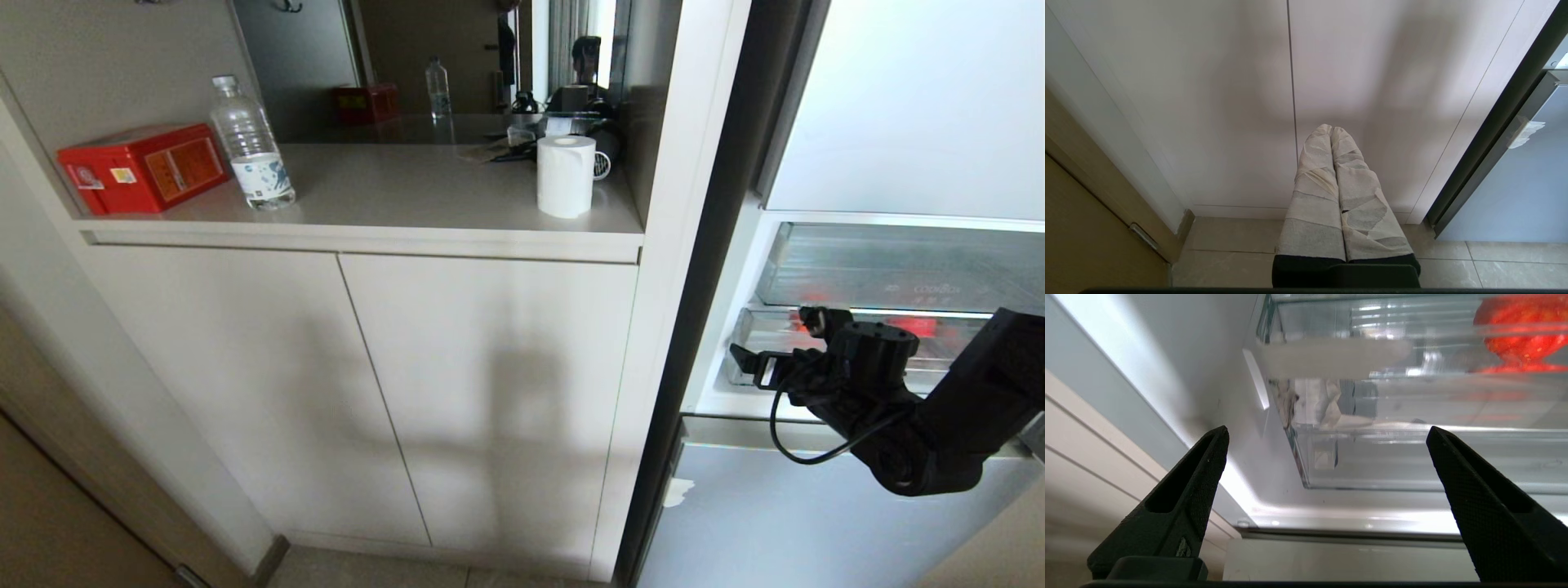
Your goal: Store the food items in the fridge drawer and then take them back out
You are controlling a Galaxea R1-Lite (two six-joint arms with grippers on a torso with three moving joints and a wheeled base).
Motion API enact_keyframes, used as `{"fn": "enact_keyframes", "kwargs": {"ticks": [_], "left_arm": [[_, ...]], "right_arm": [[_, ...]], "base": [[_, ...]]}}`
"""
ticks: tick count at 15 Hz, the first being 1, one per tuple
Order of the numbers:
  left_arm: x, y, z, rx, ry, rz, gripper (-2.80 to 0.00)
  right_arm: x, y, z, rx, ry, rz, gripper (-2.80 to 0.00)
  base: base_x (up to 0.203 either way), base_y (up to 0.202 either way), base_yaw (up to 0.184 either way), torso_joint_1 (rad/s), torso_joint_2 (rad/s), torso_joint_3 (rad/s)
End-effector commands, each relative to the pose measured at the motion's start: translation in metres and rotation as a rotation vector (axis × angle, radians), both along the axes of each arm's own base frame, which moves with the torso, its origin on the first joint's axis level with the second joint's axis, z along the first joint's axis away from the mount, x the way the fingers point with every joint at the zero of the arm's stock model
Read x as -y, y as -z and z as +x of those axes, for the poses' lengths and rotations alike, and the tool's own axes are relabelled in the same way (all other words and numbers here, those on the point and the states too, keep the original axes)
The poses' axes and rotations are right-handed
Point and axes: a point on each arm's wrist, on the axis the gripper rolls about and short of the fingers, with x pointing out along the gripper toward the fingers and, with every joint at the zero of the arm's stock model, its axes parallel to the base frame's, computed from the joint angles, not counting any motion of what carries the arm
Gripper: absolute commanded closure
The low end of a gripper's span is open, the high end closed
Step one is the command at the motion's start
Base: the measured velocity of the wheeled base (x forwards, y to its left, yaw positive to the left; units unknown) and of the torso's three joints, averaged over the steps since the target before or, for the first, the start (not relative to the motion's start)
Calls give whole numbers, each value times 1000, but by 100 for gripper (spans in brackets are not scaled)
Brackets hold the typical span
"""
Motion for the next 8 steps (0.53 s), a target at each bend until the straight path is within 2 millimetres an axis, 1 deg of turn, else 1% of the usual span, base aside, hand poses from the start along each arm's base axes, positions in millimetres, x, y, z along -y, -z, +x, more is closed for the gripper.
{"fn": "enact_keyframes", "kwargs": {"ticks": [1, 8], "left_arm": [[0, 0, 0, 0, 0, 0, 0], [0, 0, 0, 0, 0, 0, 0]], "right_arm": [[0, 0, 5, 16, 0, 1, -280], [0, -2, 13, 38, 7, 27, -280]], "base": [[0, 0, 0, 0, 0, 0], [0, 0, 0, 0, 0, 0]]}}
